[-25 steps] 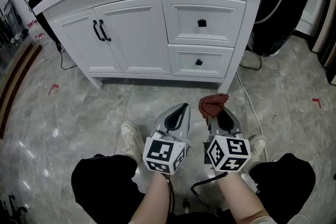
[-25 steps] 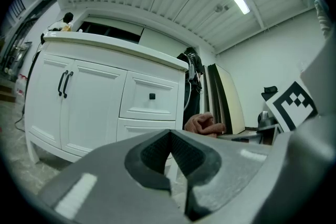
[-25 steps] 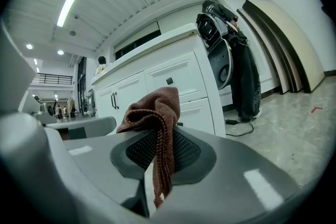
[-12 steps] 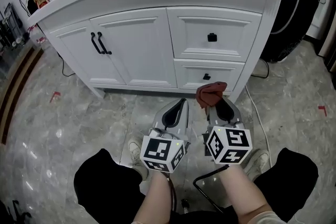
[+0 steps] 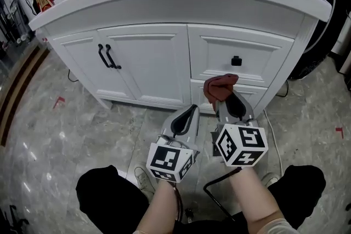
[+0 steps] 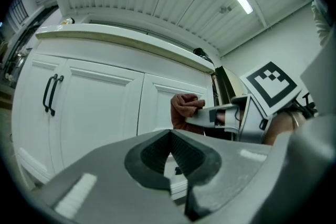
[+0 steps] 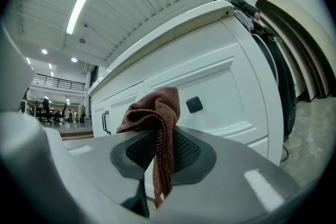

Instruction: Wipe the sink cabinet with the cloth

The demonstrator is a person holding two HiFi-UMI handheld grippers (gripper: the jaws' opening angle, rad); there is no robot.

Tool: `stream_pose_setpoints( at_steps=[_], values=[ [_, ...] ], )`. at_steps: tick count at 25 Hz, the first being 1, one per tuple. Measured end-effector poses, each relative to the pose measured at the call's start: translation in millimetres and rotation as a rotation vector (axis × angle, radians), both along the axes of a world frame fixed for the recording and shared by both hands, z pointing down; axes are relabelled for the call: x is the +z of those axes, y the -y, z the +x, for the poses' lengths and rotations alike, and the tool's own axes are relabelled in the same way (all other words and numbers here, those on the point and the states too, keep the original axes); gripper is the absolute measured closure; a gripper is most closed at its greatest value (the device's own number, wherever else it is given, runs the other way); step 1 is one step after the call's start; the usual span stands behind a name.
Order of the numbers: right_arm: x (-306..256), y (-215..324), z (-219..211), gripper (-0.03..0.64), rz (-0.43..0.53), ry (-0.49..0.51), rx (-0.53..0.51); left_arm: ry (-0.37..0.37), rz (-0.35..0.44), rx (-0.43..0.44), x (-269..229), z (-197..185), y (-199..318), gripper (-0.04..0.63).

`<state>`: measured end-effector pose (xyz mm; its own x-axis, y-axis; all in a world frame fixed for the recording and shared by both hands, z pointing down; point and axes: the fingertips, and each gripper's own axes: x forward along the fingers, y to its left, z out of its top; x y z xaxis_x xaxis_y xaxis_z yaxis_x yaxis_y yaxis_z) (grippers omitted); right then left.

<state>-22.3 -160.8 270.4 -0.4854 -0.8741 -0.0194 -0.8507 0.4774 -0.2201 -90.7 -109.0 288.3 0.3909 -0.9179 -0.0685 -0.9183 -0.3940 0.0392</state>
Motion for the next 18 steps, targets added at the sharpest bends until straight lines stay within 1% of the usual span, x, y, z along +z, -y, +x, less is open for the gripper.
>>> stream_pose_setpoints(
  at_steps=[4, 8, 11, 14, 18],
  values=[
    [-32.4, 26.1, -18.6, 0.526, 0.069, 0.009, -0.037, 0.054, 0.046, -0.009, -17.2, -19.2, 21.5, 0.594],
    [-53.9, 44.1, -46.2, 0.526, 0.119, -0.005, -0.084, 0.062, 0.06, -0.02, -22.2, -38.8, 42.7, 0.594],
    [-65.0, 54.5, -64.2, 0.526, 0.134, -0.009, -0.11, 0.073, 0.069, -0.008, -24.5, -43.3, 52.7, 0.594],
    [-74.9, 62.5, -77.4, 0.526, 0.153, -0.019, -0.124, 0.088, 0.103, -0.001, -33.7, -45.7, 57.4, 0.594],
    [-78.7, 70.5, -81.5, 0.525, 0.147, -0.031, -0.126, 0.088, 0.127, 0.022, -48.4, -45.8, 62.3, 0.594]
  ],
)
